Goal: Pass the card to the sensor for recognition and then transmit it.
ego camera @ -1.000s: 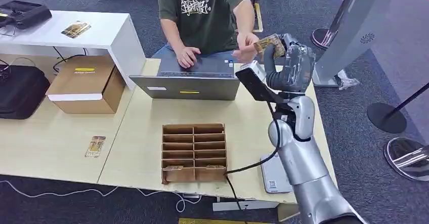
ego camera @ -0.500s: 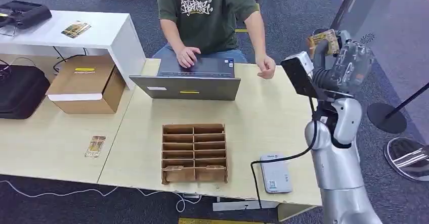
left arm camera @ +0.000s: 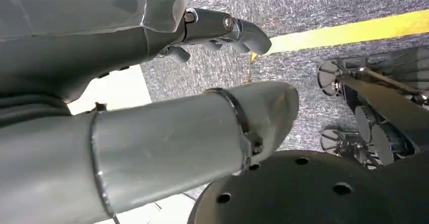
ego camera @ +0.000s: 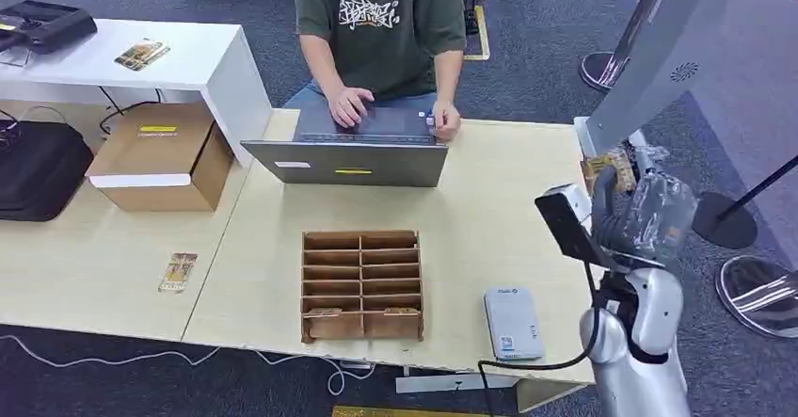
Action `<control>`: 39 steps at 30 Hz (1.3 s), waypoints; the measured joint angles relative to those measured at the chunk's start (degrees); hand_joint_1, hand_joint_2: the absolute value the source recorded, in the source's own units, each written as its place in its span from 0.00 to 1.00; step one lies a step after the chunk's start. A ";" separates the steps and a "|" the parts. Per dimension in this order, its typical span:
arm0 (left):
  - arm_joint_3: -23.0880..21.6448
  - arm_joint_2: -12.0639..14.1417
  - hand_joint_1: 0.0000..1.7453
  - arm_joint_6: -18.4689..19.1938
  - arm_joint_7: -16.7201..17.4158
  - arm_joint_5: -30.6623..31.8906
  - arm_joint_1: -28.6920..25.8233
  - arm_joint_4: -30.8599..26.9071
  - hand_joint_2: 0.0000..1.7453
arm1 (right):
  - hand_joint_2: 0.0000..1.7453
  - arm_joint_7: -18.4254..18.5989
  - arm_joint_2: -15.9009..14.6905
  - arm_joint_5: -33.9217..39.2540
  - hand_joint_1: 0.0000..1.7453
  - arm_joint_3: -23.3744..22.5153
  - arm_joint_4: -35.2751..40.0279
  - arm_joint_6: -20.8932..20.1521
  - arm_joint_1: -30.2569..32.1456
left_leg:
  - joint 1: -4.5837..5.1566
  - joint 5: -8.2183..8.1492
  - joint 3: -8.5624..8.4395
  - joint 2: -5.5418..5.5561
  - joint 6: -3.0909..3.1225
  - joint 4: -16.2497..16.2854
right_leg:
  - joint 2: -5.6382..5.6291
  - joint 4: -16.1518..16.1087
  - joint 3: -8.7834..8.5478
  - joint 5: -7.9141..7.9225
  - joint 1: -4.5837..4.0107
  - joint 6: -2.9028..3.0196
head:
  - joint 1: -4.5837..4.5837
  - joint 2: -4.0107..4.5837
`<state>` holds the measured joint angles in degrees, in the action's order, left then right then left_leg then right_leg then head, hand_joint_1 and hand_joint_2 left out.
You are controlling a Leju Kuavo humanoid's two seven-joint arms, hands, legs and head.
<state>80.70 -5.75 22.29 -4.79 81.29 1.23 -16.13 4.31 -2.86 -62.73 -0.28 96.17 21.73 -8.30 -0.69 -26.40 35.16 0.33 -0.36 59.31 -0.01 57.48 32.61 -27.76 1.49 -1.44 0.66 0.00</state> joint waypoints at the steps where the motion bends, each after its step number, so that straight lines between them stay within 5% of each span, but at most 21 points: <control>1: 0.09 -0.15 0.00 0.00 0.00 0.00 -0.02 -0.15 0.00 | 1.00 0.35 0.22 -0.63 1.00 -0.09 0.95 -0.09 1.87 | 0.00 -0.01 0.01 0.01 -0.01 0.00 | 0.00 0.00 0.00 -0.01 0.00 0.00 | 0.00 0.00; 8: 1.40 -1.68 0.00 1.27 -0.09 -0.02 -0.12 -2.54 0.00 | 1.00 2.23 3.91 -4.00 1.00 -0.17 7.58 -2.36 13.28 | 0.00 -0.08 0.01 0.00 -0.05 -0.02 | -0.01 0.00 0.01 -0.12 0.00 0.04 | 0.00 0.00; 17: 1.81 -3.43 0.00 2.36 -0.15 1.29 -0.08 -5.86 0.00 | 1.00 3.74 8.89 -1.99 1.00 0.59 9.81 -5.18 18.28 | 0.00 -0.11 -0.02 -0.02 -0.04 -0.03 | -0.03 0.00 -0.01 -0.13 0.00 0.04 | 0.02 0.00; 28: 1.79 -3.06 0.00 0.72 -0.15 3.43 0.29 -5.92 0.00 | 1.00 0.33 11.63 6.71 1.00 -0.96 -0.34 -6.23 12.64 | 0.00 -0.10 -0.04 -0.06 -0.04 -0.03 | -0.06 0.00 -0.02 -0.12 0.00 0.04 | 0.02 0.00; 39: 1.81 -2.80 0.00 0.52 -0.35 4.26 0.32 -5.92 0.00 | 1.00 -0.18 11.96 6.97 1.00 -3.91 -12.60 -6.27 4.90 | 0.00 -0.10 -0.04 -0.06 -0.04 -0.02 | -0.07 0.00 -0.02 -0.12 0.00 0.04 | 0.00 0.00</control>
<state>82.51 -8.55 22.82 -5.14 85.55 1.54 -22.05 4.13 9.09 -55.76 -4.20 83.58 15.45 -3.40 -0.70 -26.51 35.12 0.27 -0.40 59.29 -0.07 57.48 32.60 -27.88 1.49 -1.40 0.66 0.00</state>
